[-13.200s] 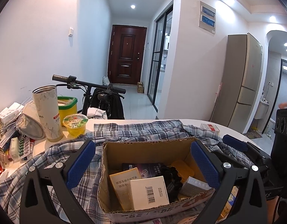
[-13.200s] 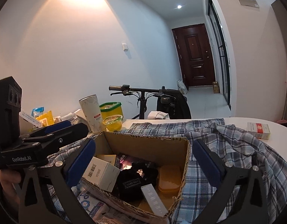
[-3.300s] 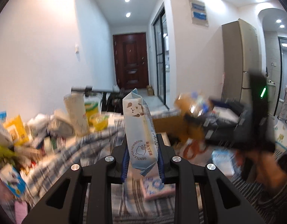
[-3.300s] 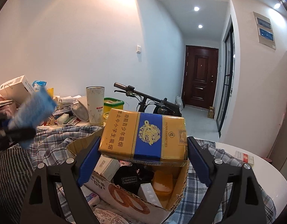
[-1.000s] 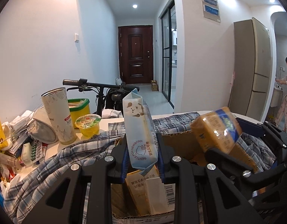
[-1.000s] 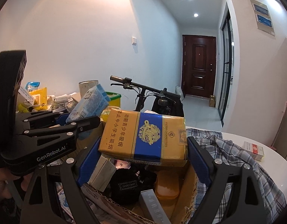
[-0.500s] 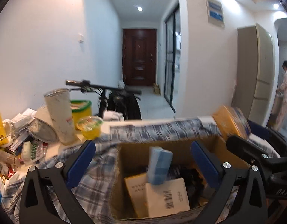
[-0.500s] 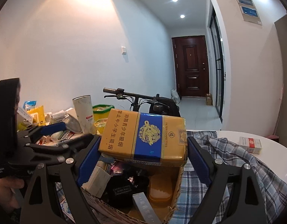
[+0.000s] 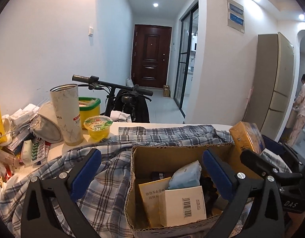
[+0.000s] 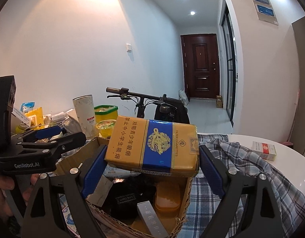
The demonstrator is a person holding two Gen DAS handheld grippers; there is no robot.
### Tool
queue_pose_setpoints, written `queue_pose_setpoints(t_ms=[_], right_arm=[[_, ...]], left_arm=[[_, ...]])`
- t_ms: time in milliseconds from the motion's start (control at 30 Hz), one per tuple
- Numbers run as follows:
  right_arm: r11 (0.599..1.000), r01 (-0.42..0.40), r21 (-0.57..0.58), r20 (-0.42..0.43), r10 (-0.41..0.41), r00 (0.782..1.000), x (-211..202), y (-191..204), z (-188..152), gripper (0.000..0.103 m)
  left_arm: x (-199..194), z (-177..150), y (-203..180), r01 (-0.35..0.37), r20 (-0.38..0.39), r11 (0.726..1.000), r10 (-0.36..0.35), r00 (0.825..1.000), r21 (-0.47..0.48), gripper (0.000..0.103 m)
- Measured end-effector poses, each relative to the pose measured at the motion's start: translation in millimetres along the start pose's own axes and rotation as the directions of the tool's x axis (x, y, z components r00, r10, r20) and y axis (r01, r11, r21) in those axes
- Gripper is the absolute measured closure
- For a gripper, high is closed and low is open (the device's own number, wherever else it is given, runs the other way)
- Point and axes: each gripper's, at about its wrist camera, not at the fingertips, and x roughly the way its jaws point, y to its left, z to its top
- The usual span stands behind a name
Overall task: Organize objects
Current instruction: 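Open the right gripper on the carton and withdraw both grippers from the box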
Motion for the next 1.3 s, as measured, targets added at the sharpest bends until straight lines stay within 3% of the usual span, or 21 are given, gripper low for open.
queue_pose_setpoints(t_ms=[267,433,700,833,1300], right_arm=[[1.000,0.000,-0.008,-0.015,0.000,1.000,3,1,-2,0.015],[1.000,-0.001,-0.011,-0.029,0.001,1.000,8,0,-3,0.015],[1.000,0.000,-0.012,-0.045,-0.001,0.999,12,0,-6,0.015],[1.000,-0.004,-0.016,-0.064,0.003,0.998,16,1,-8,0.000],[0.999,0.038,-0.015,-0.074,-0.039,0.996,16,0,-10,0.000]], left_arm=[[-2,-2,-7,-0.001,0.002,1.000,0.001,1.000,0.029,0.000],[-3,0,-2,-0.010,0.009,1.000,0.010,1.000,-0.002,0.000],[-1,2,3,0.043,-0.006,0.998,-0.043,0.999,-0.036,0.000],[-5,1,-5,0.006,0.016,1.000,-0.006,1.000,0.007,0.000],[-4,2,4,0.028,-0.005,0.999,-0.028,1.000,-0.037,0.000]])
